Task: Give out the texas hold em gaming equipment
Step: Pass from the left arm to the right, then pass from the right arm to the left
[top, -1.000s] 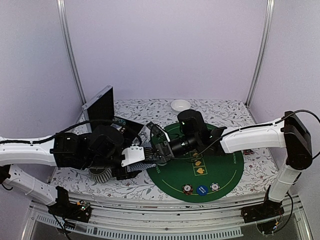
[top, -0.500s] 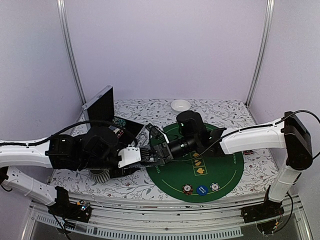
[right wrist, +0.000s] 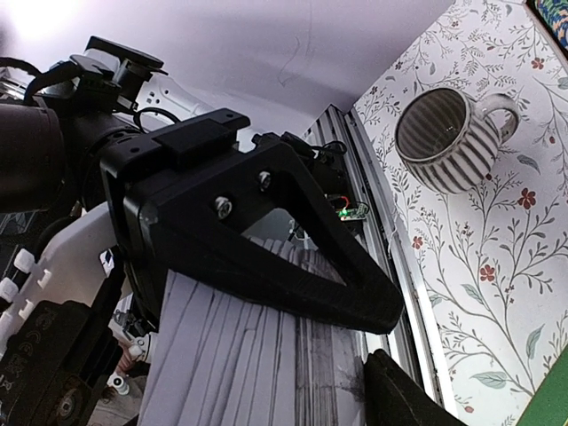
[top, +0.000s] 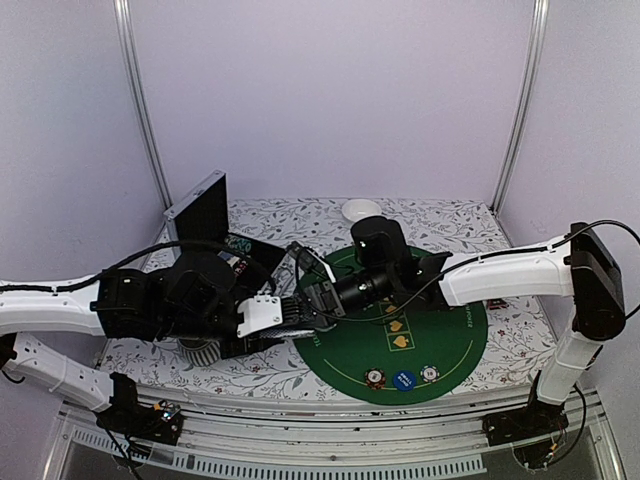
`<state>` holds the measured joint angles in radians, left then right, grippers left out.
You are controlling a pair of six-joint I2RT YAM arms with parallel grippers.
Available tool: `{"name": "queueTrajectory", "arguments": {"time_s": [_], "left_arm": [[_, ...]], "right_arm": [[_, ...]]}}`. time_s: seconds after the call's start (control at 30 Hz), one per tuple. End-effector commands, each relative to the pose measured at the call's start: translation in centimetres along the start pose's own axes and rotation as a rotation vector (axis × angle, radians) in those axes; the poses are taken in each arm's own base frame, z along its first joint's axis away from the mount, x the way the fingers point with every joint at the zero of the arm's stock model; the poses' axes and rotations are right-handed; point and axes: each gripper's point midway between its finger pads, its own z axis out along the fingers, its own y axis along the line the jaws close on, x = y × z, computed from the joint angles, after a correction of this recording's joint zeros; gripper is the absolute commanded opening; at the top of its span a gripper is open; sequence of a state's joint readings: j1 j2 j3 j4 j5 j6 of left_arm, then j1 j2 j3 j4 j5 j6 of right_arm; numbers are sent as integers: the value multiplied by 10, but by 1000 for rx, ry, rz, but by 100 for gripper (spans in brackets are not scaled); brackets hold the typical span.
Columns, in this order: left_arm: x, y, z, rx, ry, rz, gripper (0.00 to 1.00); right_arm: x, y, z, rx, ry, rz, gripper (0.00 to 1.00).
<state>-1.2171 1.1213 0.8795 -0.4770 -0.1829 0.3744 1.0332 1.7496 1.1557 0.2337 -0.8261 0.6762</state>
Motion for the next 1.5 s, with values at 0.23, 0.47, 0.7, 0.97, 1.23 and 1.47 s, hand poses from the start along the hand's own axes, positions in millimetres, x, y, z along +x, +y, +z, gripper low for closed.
{"name": "queueTrajectory", "arguments": {"time_s": [0.23,0.47,0.7,0.97,1.23,1.47], "left_arm": [[-6,0,-1,2,-34,-1,58],[-6,14,-7,-80,-54,-11,98],[0,12,-1,-83,-31,-5,92],[3,15,6,-97,3,-5,67],[-1,13,3,-77,-22,-15,58],[-4,13,-1,-66,-47,-23,56]], "right_arm": [[-4,0,2,0,-13,7,13],[0,-3,2,6,-3,24,3],[-1,2,3,-4,1,13,3],[-1,7,9,-24,21,4,4],[0,4,8,-2,11,4,26],[-4,0,1,56,-10,-5,41]]}}
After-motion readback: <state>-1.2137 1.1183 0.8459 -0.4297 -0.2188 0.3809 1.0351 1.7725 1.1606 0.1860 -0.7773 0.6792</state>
